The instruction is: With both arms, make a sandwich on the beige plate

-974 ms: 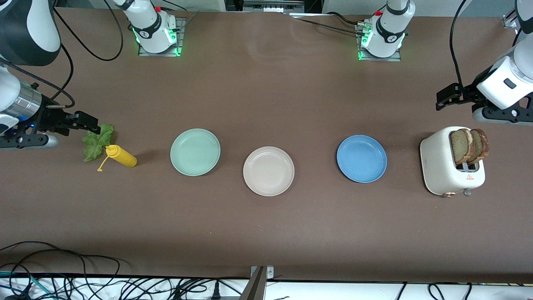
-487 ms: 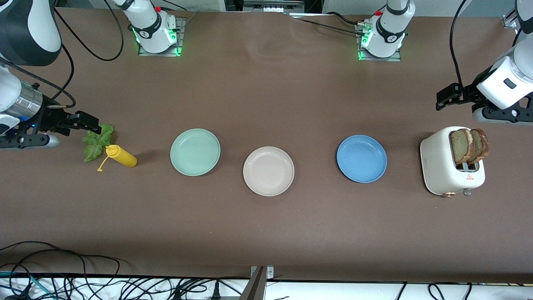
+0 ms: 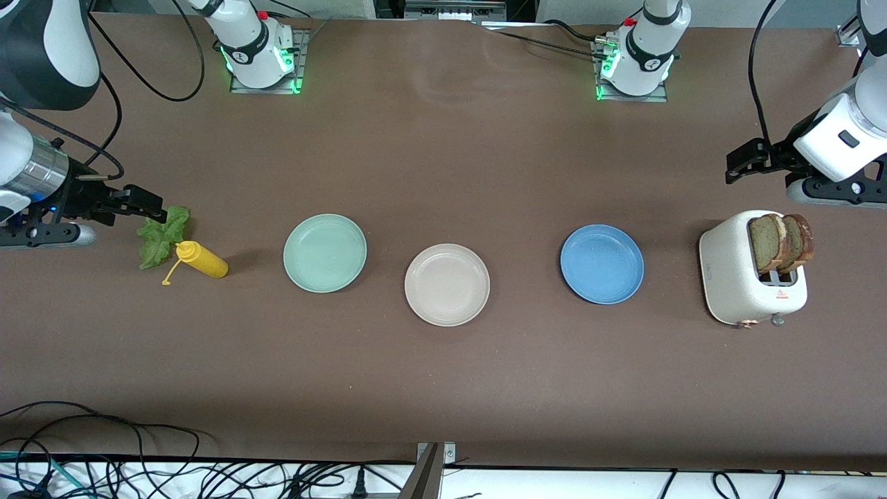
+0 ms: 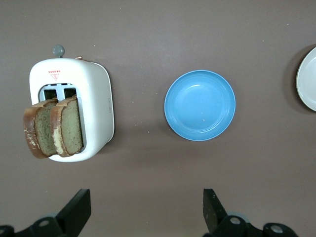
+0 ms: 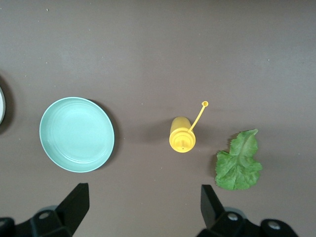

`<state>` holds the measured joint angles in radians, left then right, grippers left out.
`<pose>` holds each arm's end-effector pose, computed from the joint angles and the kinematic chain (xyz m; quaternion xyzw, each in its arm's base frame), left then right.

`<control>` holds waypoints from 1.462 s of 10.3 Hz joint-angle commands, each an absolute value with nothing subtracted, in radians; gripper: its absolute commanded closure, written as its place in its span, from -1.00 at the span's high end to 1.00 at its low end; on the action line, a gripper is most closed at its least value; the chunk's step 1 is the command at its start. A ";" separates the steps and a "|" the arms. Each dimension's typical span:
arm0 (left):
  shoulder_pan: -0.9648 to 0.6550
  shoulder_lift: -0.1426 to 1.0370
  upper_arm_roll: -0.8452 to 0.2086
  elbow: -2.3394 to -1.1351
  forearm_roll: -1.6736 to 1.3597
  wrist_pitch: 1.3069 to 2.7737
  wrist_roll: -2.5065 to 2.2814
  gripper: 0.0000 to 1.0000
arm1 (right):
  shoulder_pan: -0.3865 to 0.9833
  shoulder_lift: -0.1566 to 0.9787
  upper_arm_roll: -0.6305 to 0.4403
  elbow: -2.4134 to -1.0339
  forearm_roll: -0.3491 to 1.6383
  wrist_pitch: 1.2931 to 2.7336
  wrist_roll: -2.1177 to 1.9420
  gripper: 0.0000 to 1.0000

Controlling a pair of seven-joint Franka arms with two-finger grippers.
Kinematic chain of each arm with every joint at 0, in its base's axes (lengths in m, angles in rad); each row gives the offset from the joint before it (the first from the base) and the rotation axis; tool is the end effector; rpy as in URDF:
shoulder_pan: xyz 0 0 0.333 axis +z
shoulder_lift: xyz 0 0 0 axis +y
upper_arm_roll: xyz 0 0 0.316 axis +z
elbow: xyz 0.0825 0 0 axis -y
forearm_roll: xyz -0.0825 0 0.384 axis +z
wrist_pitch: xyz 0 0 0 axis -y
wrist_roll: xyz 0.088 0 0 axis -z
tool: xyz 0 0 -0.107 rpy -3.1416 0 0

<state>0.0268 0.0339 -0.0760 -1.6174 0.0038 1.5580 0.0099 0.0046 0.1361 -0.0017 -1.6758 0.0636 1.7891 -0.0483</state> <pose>0.5596 -0.0265 0.5827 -0.9985 0.0296 0.0466 0.0015 0.6028 0.0072 0.5145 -0.9993 -0.0184 0.0107 0.0311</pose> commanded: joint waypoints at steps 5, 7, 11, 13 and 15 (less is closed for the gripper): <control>0.029 0.040 -0.075 -1.601 0.034 1.551 0.034 1.00 | -0.002 0.143 -0.002 -1.655 0.057 1.753 -0.037 1.00; 0.029 0.040 -0.074 -1.601 0.034 1.551 0.032 1.00 | -0.002 0.143 -0.002 -1.655 0.057 1.744 -0.035 1.00; 0.029 0.040 -0.074 -1.600 0.034 1.551 0.032 1.00 | -0.002 0.143 -0.002 -1.655 0.057 1.744 -0.038 1.00; 0.029 0.041 -0.074 -1.594 0.034 1.551 0.032 1.00 | -0.002 0.143 -0.002 -1.655 0.057 1.744 -0.037 1.00; 0.029 0.041 -0.074 -1.595 0.034 1.551 0.032 1.00 | -0.002 0.143 -0.002 -1.655 0.057 1.744 -0.037 1.00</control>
<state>0.0269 0.0349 -0.0720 -1.6146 0.0038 1.5581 0.0100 0.0022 0.1370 -0.0034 -1.6758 0.0636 1.7640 -0.0449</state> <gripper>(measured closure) 0.000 0.000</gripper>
